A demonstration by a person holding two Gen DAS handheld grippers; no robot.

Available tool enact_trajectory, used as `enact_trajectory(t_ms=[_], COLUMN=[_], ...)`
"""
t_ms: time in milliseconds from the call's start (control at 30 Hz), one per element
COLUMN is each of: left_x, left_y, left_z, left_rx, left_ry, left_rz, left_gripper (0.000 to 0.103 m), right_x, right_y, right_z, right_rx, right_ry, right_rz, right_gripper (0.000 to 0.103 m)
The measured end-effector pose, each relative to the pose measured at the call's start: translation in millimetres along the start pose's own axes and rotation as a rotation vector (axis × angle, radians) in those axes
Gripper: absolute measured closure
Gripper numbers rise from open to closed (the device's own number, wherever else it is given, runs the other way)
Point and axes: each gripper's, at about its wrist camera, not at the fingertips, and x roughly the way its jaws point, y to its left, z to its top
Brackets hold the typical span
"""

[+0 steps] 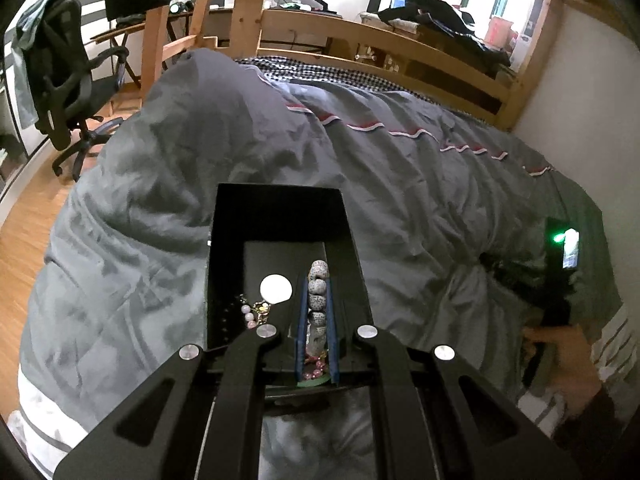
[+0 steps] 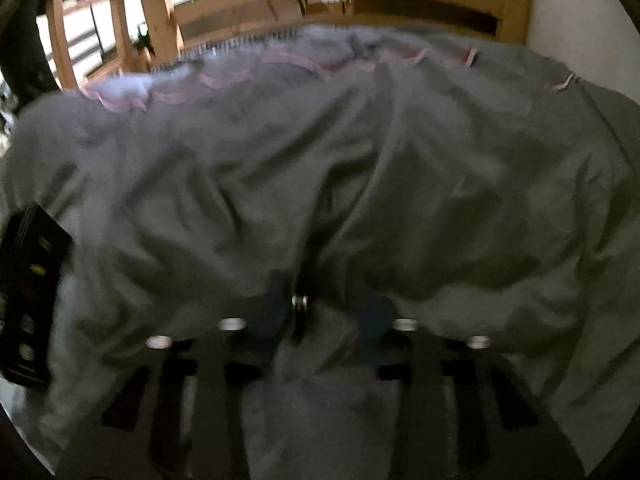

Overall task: Organize jewelry
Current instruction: 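Carry the bead bracelet and ring to the black box and lower them inside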

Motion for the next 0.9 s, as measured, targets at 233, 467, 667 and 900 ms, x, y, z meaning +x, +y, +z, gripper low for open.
enact_trajectory(t_ms=[233, 467, 667, 900], left_x=[-5.0, -4.1, -3.0, -4.5], left_y=[9.9, 18.1, 21.1, 23.4], left_z=[2.2, 3.5, 3.5, 2.9], left_rx=[-0.024, -0.043, -0.048, -0.052], left_ry=[-0.014, -0.016, -0.012, -0.014], left_rz=[0.011, 0.027, 0.035, 0.039], left_gripper=[0.095, 0.095, 0.095, 0.095], right_x=[-37.7, -65.6, -80.8, -85.8], right_y=[16.2, 8.3, 3.1, 19.5], right_z=[10.5, 24.9, 33.8, 37.3], right_rx=[-0.022, 0.078, 0.13, 0.084], right_ry=[-0.147, -0.205, -0.232, -0.242], right_rz=[0.121, 0.288, 0.355, 0.37], right_gripper=[0.095, 0.095, 0.095, 0.095])
